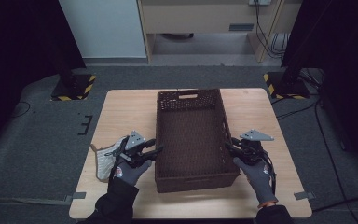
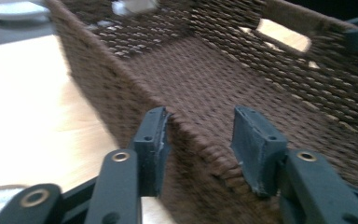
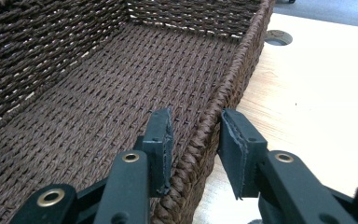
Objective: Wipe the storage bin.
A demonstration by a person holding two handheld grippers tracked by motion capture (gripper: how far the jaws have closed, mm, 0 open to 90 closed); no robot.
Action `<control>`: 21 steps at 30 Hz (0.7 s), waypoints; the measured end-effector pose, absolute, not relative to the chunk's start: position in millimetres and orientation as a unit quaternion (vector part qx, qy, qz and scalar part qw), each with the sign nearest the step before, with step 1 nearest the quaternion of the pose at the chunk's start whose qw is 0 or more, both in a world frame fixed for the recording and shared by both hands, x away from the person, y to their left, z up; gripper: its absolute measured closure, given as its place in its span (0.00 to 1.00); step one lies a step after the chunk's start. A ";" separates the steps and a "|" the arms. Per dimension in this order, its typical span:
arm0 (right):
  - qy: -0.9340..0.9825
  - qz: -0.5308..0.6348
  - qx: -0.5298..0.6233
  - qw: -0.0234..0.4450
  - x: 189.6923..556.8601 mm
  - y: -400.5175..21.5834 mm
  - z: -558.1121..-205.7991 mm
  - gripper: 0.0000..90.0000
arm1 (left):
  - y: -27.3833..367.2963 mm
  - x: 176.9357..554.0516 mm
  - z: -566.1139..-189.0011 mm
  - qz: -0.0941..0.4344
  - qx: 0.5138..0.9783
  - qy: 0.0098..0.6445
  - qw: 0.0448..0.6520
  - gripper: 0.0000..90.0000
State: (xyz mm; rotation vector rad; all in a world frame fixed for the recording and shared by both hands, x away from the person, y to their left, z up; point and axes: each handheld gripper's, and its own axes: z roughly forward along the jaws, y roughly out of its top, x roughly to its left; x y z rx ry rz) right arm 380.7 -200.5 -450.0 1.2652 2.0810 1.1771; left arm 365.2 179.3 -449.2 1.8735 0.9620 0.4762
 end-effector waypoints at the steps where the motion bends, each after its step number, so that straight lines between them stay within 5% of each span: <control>1: 0.753 0.423 0.456 0.217 381.0 -200.5 -449.5 0.72 | 178.9 364.3 -448.7 0.197 0.767 0.391 0.469 0.60; 8: 0.750 0.429 0.455 0.216 373.9 -208.0 -439.5 0.65 | 173.7 353.4 -449.7 0.204 0.760 0.399 0.471 0.60; 21: 0.772 0.398 0.448 0.212 368.6 -210.5 -440.8 0.78 | 167.8 348.8 -431.8 0.239 0.755 0.381 0.477 0.51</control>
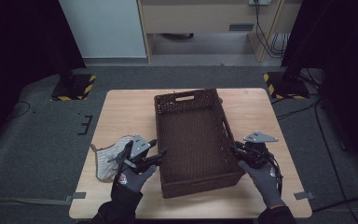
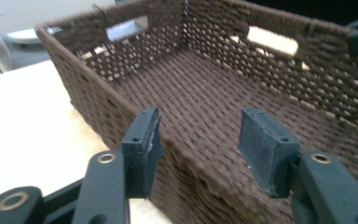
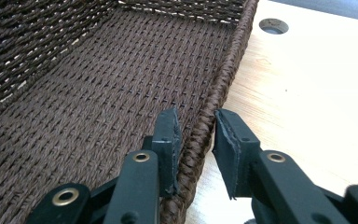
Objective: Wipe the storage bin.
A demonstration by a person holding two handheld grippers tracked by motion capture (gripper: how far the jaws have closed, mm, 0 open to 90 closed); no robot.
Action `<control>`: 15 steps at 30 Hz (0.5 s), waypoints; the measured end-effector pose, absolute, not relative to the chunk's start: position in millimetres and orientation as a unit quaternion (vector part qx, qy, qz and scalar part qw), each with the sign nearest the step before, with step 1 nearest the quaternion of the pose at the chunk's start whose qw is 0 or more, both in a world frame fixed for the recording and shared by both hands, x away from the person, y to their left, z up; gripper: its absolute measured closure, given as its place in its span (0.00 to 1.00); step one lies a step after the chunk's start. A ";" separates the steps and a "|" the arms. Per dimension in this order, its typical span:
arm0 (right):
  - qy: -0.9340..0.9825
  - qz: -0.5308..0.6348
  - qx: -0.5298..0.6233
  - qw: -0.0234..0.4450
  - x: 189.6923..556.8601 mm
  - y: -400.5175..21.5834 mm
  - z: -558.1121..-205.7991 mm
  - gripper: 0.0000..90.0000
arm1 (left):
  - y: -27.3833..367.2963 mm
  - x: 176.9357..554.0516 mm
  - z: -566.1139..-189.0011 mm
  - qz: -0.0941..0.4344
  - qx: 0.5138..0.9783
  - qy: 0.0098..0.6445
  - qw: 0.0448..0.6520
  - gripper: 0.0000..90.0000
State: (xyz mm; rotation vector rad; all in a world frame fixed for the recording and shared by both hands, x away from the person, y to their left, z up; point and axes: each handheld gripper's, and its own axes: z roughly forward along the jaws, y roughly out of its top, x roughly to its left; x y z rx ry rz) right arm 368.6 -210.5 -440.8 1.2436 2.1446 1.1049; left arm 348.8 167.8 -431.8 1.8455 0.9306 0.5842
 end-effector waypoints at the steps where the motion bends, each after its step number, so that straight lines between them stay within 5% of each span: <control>1: 0.771 0.398 0.449 0.213 369.3 -209.8 -440.9 0.79 | 169.2 352.2 -430.5 0.240 0.756 0.379 0.477 0.51; 9: 0.765 0.411 0.451 0.206 382.0 -213.1 -442.3 0.81 | 172.0 375.5 -440.8 0.217 0.770 0.388 0.458 0.53; 15: 0.764 0.404 0.450 0.225 377.3 -213.9 -440.4 0.72 | 166.5 372.2 -446.4 0.228 0.775 0.383 0.448 0.55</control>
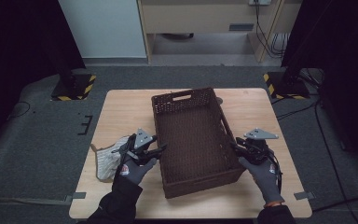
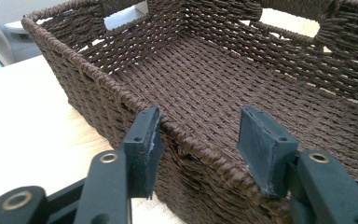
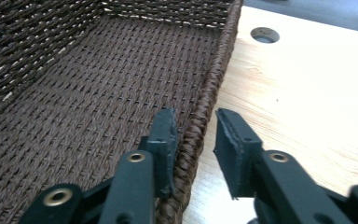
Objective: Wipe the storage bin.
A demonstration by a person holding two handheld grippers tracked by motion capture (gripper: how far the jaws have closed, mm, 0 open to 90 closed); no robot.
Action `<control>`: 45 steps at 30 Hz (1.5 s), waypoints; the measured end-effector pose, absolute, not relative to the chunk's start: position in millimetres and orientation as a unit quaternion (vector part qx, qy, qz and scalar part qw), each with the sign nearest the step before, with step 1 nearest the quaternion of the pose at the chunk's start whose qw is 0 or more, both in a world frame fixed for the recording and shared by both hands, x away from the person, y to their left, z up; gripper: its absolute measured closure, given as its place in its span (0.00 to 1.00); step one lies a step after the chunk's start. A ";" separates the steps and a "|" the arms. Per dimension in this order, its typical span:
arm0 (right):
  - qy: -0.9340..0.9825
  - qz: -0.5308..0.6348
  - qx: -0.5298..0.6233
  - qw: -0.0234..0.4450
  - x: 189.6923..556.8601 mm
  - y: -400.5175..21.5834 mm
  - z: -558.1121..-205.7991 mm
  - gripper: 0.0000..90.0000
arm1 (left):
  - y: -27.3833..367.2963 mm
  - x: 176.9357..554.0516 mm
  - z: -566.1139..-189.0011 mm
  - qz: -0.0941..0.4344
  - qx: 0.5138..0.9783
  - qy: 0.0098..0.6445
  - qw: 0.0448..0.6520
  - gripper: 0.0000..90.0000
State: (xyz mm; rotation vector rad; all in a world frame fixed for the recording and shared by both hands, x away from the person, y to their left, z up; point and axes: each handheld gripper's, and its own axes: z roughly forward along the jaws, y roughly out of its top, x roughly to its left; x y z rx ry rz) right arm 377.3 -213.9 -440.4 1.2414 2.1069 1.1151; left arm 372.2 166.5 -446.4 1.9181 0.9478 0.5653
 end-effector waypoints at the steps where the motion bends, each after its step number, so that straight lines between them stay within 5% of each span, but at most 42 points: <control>1: 0.764 0.404 0.451 0.225 375.0 -214.7 -439.7 0.71 | 166.0 371.3 -446.6 0.231 0.774 0.384 0.448 0.55; 11: 0.768 0.390 0.461 0.214 362.6 -216.1 -437.4 0.84 | 162.5 357.4 -443.1 0.233 0.776 0.377 0.449 0.58; 20: 0.769 0.391 0.458 0.217 371.0 -217.5 -437.6 0.85 | 178.0 381.5 -434.0 0.238 0.757 0.393 0.465 0.47; 33: 0.753 0.405 0.467 0.225 368.5 -224.2 -438.3 0.66 | 170.9 386.1 -447.9 0.230 0.767 0.385 0.458 0.56; 45: 0.760 0.387 0.476 0.214 363.8 -223.5 -438.2 0.81 | 172.5 380.6 -442.9 0.224 0.768 0.386 0.460 0.60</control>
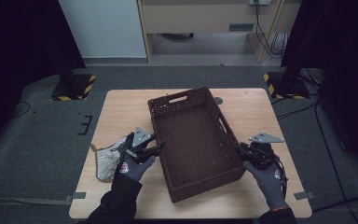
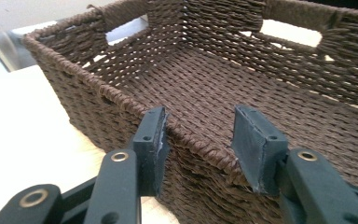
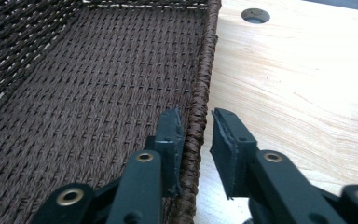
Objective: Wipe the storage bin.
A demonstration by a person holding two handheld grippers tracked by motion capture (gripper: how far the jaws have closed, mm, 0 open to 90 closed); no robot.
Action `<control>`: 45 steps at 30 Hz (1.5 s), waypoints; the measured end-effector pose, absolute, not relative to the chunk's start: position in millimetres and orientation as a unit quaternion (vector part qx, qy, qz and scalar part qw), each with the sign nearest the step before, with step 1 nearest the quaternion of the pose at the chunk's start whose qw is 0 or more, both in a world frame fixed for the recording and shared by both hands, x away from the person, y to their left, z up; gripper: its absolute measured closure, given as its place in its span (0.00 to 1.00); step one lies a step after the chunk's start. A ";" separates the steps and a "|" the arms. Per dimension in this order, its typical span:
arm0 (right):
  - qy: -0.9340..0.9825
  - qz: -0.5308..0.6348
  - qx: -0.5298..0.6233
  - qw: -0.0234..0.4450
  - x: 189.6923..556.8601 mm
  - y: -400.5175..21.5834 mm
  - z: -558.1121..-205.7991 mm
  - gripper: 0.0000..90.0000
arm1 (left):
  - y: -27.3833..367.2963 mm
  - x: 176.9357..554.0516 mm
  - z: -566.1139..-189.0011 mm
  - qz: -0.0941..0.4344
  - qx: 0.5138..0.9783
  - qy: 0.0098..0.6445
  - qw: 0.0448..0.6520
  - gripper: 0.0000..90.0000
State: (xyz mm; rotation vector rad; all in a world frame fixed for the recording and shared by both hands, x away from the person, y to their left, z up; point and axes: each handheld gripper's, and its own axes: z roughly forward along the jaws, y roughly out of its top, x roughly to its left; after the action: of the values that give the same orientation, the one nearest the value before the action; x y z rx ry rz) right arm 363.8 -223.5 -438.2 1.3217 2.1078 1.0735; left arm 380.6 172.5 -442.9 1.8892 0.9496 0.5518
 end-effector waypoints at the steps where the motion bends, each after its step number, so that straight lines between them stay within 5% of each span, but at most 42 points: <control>1: 0.760 0.387 0.476 0.215 364.9 -224.6 -438.1 0.81 | 174.0 381.9 -440.6 0.228 0.765 0.388 0.461 0.57; 9: 0.759 0.388 0.474 0.221 373.9 -228.3 -438.6 0.80 | 183.6 405.4 -440.4 0.235 0.750 0.409 0.464 0.46; 19: 0.757 0.387 0.475 0.226 366.8 -228.2 -437.7 0.69 | 175.2 402.8 -449.3 0.240 0.759 0.397 0.457 0.52; 29: 0.758 0.360 0.490 0.236 368.7 -230.3 -447.5 0.71 | 177.3 389.0 -442.1 0.231 0.764 0.395 0.456 0.58; 34: 0.758 0.357 0.486 0.247 374.1 -232.3 -447.8 0.71 | 181.2 395.5 -433.3 0.251 0.746 0.394 0.475 0.48; 45: 0.750 0.366 0.483 0.263 380.1 -236.4 -450.2 0.65 | 174.9 398.1 -445.9 0.253 0.760 0.397 0.448 0.49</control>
State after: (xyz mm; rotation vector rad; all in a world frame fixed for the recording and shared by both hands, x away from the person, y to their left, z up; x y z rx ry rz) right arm 380.1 -236.4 -450.2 1.3075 2.0293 0.9911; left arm 398.1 174.9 -445.9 1.8794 0.9827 0.6270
